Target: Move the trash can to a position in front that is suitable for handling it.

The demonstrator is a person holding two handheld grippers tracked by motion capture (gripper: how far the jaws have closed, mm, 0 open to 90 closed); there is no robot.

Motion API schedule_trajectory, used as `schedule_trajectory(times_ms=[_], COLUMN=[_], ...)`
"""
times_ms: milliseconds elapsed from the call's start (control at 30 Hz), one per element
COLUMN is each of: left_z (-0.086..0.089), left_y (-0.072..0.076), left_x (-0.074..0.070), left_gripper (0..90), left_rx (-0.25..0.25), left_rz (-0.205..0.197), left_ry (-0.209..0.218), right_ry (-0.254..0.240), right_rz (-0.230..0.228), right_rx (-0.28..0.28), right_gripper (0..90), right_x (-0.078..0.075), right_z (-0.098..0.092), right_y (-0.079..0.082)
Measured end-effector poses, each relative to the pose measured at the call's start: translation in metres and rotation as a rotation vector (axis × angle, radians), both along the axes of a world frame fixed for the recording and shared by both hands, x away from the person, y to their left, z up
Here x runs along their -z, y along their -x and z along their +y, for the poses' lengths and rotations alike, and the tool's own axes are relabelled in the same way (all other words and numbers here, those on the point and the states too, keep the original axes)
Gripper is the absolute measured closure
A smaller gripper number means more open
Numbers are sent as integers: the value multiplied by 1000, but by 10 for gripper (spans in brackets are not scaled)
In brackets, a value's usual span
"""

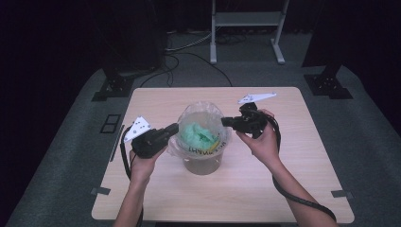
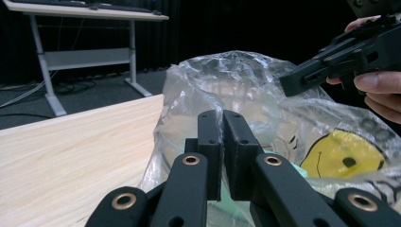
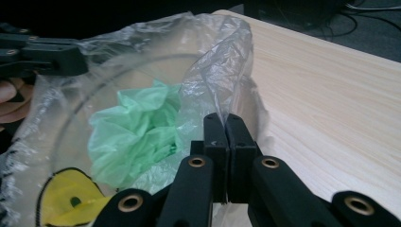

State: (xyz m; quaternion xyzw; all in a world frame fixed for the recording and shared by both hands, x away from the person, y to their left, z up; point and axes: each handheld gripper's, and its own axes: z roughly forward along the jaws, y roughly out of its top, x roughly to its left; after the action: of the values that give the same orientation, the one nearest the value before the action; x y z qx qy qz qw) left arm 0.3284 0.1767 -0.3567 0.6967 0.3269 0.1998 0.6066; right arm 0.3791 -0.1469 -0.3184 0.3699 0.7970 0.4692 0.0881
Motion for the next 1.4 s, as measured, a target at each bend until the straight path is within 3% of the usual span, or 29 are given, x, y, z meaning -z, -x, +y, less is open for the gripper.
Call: schedule_trajectory(times_ms=[233,533,900,1100,1400], left_z=[-7,-22,-36,-40,-46], left_y=[3,7,9,9,10], left_x=[-2,0,3,5,6], left_gripper=[863,863,863,861,855], left_rx=[31,66,93,107,122], left_rz=[-10,-28,-35,-31,-31], left_ry=[8,-8,-34,-39,-49], right_ry=[-24,-50,-129,-169,-283], right_rz=[9,41,102,143,238], right_rx=[-62,-122,-144,-130,-125], right_gripper=[900,900,900,891,729], right_x=[-11,-12,-9,-5,-1], right_z=[15,31,39,39,39], right_y=[7,8,3,-5,-12])
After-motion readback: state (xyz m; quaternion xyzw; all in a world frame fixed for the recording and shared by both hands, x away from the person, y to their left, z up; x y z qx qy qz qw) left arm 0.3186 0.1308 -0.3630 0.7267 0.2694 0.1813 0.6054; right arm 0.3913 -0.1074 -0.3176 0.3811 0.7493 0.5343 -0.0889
